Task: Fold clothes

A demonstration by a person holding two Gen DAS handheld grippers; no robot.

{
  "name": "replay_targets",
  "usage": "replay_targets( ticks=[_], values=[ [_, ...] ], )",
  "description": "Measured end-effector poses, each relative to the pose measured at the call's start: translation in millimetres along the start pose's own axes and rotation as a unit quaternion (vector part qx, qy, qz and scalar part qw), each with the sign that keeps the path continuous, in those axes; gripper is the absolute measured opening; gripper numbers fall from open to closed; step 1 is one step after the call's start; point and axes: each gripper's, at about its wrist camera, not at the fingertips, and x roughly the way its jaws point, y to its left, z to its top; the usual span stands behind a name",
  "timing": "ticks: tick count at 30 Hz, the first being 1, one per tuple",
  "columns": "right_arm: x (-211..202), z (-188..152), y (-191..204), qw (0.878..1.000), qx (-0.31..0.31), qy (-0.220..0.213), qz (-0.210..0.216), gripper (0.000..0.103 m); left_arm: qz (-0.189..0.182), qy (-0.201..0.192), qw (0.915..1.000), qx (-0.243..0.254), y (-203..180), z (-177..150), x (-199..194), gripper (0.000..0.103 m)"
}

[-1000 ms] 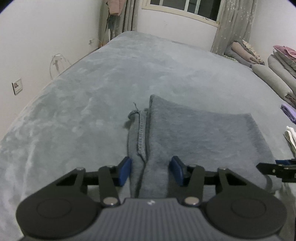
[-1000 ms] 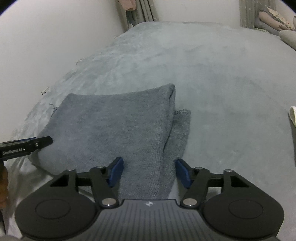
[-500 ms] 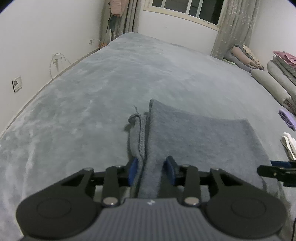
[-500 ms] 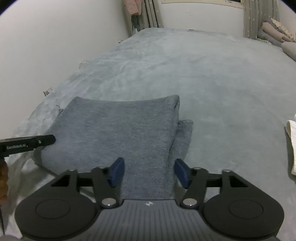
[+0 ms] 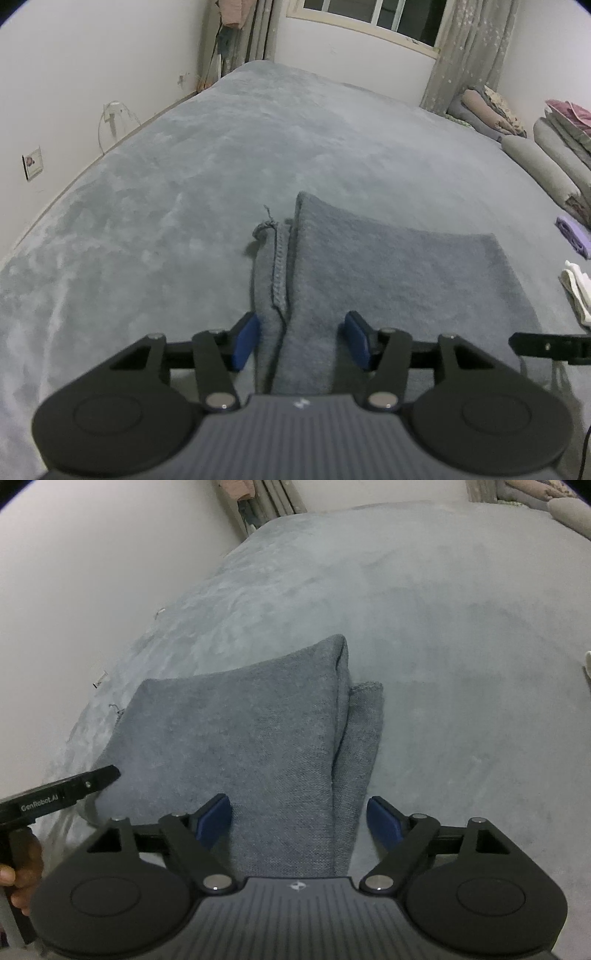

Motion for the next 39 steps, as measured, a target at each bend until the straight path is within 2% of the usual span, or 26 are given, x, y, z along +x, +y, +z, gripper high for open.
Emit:
replay_targets(
  ticks=[7,11,19,26,34,39],
  values=[
    [-2,-1,-5,1.000,0.013,0.005,0.020,0.082,-0.015,0.010,0.9997,-0.017,4,-1,2,0.053],
    [-2,-1,-1,1.000,0.004,0.008,0.012,0.082,-0.011,0.012,0.9997,-0.019,3,-2,4,0.057],
    [-3,-3,7,1.000,-0.013,0.013,-0.004,0.087,0.031,-0.003,0.9994,0.016,-13,-9,3,0.064],
    [-8,-5,13,0.999,-0.027,0.016,-0.026,0.088,0.046,-0.008,0.9988,0.014,-16,-10,-5,0.067],
    [-40,-21,36,0.995,-0.071,-0.023,-0.067,0.088,0.060,-0.040,0.9968,0.034,-31,-14,-32,0.070],
    [-51,-44,41,0.997,-0.055,-0.035,-0.040,0.088,0.043,-0.031,0.9976,0.044,-43,-32,-43,0.076]
  ],
)
